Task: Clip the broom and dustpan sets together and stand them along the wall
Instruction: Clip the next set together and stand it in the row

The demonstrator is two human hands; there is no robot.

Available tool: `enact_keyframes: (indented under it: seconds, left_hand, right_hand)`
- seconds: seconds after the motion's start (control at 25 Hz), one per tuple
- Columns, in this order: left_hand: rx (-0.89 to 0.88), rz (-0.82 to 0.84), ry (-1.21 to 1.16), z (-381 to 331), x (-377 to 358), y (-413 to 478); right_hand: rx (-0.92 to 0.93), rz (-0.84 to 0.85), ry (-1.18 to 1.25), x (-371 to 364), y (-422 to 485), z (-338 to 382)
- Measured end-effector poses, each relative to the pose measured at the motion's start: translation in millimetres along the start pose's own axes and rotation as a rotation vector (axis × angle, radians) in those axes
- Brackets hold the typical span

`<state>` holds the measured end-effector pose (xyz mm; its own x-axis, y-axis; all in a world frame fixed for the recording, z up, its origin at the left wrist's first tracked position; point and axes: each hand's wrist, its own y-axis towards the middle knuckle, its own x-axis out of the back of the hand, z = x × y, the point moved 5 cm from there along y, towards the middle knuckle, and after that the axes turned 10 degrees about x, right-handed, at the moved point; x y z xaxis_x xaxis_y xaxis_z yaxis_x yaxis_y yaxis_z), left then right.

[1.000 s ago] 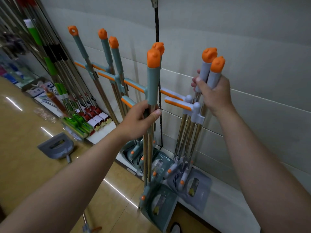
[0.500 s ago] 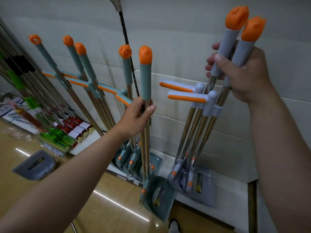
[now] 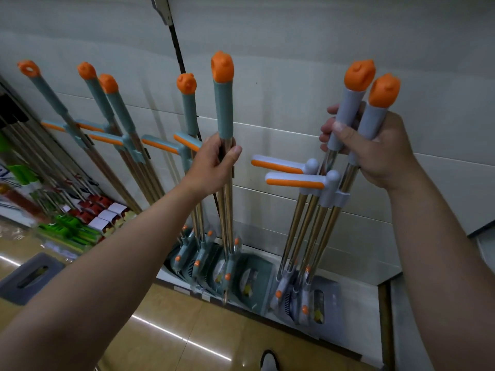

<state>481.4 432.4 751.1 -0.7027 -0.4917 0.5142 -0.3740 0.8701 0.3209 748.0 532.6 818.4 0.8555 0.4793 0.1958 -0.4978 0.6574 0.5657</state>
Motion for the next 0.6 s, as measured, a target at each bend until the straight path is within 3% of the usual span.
enact_keyframes:
  seconds: [0.32, 0.6]
  left_hand:
    - [-0.045, 0.179, 0.128, 27.4, -5.1, 5.2]
    - [-0.028, 0.134, 0.216, 62.8, 25.1, 17.5]
  right_hand:
    - [-0.050, -0.010, 0.027, -4.9, -12.6, -18.1]
    - [-0.080, -0.010, 0.051, -16.1, -11.8, -37.3]
